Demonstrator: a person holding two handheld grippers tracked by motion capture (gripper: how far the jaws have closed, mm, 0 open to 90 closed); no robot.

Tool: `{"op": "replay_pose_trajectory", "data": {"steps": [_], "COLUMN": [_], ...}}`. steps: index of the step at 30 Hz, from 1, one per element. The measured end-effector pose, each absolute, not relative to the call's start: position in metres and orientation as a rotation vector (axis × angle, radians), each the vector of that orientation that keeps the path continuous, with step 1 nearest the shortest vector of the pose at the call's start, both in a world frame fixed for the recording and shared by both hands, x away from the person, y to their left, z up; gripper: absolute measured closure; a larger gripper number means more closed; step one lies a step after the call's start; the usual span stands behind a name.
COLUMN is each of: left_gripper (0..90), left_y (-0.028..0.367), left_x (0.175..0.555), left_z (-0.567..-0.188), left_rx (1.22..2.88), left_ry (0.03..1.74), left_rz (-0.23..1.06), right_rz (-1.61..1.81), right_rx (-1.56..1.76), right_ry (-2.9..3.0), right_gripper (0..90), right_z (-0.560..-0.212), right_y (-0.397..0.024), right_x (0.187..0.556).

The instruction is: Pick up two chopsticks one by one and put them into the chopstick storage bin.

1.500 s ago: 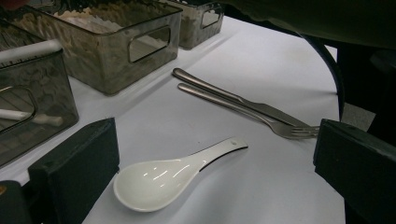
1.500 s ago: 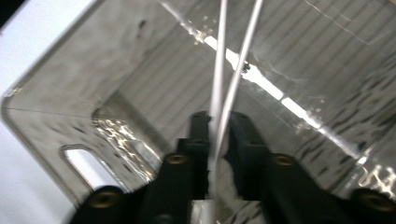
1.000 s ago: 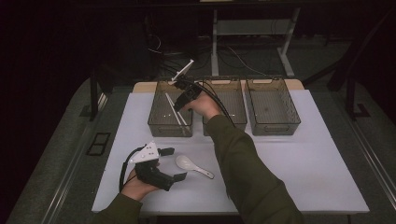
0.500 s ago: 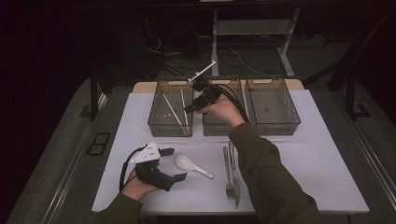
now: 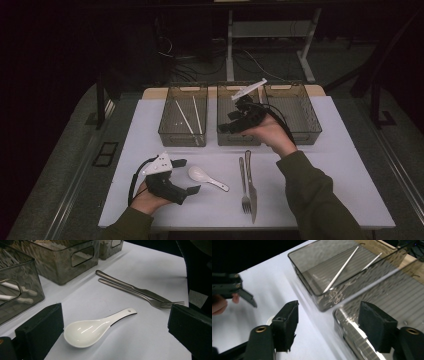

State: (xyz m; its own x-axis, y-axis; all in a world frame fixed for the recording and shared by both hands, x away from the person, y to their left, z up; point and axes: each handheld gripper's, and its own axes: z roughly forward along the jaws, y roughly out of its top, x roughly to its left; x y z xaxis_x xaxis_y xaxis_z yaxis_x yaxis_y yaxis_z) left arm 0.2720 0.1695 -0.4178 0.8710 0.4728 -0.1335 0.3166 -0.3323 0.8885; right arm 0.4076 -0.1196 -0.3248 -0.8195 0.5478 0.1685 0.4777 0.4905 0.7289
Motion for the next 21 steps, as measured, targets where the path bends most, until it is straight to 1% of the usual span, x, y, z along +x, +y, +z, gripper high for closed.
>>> {"op": "replay_pose_trajectory", "data": {"steps": [8,11,21], "left_gripper": [0.0,0.0,0.0], "left_y": [0.169,0.169,0.17], "left_x": [0.273,0.273,0.272], "left_z": [-0.418,-0.419,-0.418], "left_rx": [1.948,1.95,1.954], "left_ry": [0.589,0.59,0.595], "left_rz": [0.182,0.18,0.19], "right_rz": [1.311,1.332,1.357], "right_rx": [0.912,0.911,0.974], "right_ry": [2.556,2.519,2.436], "right_gripper": [25.1,20.9,18.9], "right_z": [-0.34,-0.347,-0.374], "right_y": [-0.155,-0.169,-0.212], "right_x": [0.38,0.368,0.335]}}
